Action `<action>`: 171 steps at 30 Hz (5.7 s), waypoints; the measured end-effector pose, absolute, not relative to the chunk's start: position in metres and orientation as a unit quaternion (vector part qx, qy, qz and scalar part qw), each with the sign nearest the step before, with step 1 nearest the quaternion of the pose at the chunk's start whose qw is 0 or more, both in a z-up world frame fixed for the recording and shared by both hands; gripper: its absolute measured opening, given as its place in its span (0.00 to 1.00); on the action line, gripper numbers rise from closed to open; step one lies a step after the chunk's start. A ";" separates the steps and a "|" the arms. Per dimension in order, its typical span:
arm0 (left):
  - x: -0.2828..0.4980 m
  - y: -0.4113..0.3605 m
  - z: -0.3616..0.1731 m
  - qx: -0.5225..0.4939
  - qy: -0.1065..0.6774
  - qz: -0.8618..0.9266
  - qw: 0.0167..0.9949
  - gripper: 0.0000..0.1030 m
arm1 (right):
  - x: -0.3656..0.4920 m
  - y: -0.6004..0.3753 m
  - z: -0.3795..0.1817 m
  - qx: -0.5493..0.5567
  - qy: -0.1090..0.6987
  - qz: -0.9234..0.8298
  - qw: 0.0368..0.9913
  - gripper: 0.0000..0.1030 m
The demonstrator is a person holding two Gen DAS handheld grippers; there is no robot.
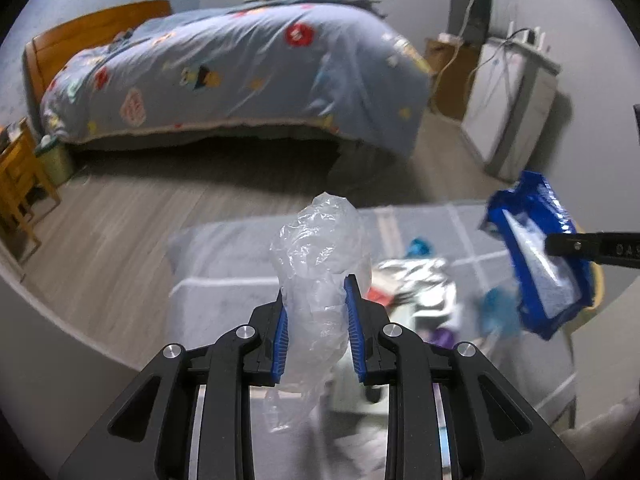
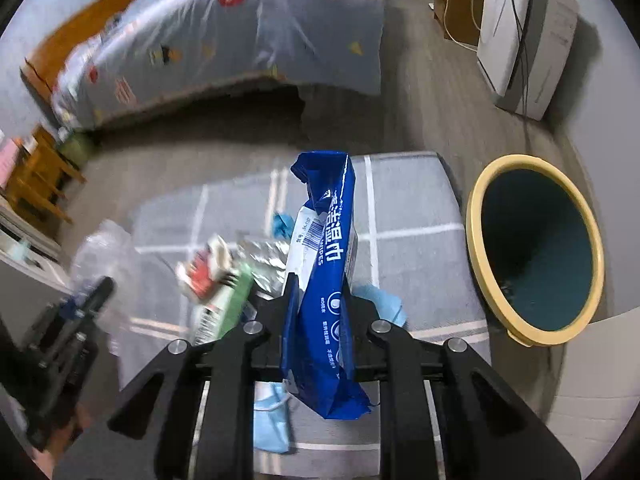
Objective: Collect trash
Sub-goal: 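Lift both items and carry them over the bin, then open both tools to drop the plastic bag and wipes pack into the bin, then move both open tools back over the remaining trash, then grasp the blue face mask with the right tool while the left tool grasps the COLTALIN box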
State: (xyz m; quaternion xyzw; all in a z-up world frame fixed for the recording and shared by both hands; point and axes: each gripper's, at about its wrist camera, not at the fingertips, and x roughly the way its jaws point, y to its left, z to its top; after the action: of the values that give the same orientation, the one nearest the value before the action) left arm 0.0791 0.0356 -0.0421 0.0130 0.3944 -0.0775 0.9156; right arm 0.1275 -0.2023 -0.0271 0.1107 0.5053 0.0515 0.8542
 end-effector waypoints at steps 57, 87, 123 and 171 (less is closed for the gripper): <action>0.125 -0.324 -0.091 0.141 0.404 -0.296 0.854 0.71 | 0.142 -0.486 -0.080 0.144 0.504 -0.076 0.848 0.19; 0.110 -0.111 0.002 0.145 0.375 -0.115 0.909 0.94 | 0.144 -0.389 -0.017 0.064 0.427 -0.020 0.902 0.94; 0.093 0.050 -0.058 0.063 0.443 -0.034 0.894 0.94 | 0.161 -0.203 -0.093 0.022 0.554 0.031 0.832 0.94; 0.122 0.005 -0.174 0.037 0.577 -0.091 0.811 0.75 | 0.157 -0.214 -0.178 0.071 0.651 0.013 0.756 0.66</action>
State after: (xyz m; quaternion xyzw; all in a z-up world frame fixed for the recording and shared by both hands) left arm 0.1215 0.0055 -0.1744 0.0371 0.5769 -0.0912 0.8109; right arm 0.1569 -0.2138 -0.1782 0.0712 0.6507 0.0127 0.7559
